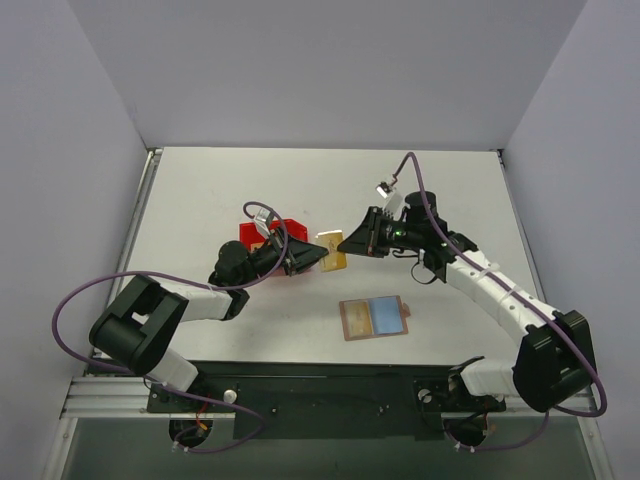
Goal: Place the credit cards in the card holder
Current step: Place the credit card in the storage box.
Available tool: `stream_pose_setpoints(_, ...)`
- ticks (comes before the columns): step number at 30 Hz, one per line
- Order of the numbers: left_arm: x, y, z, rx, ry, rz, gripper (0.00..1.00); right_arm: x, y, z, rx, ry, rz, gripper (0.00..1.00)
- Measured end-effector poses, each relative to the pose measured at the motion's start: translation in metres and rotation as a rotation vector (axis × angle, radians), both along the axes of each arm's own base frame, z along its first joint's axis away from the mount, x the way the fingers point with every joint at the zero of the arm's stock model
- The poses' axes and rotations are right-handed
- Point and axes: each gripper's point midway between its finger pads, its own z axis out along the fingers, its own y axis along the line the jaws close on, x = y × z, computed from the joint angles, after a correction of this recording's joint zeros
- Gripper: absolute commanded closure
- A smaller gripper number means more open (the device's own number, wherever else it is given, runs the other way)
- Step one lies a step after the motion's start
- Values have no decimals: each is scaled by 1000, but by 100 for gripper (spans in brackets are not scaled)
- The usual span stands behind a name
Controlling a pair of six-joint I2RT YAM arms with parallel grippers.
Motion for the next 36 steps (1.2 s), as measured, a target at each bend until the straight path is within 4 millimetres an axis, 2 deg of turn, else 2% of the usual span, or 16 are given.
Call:
stream_pose_setpoints(16,1,-1,-2,-9,12,-2,70,3,-8,1,0,-1,-39,94)
stream_pose_setpoints(32,0,0,5,-29,-12,-5,69,5,3,2,69,28,-15,94)
stream_pose_setpoints(36,0,0,5,-30,-11,-7,72,4,6,2,75,28,-6,94)
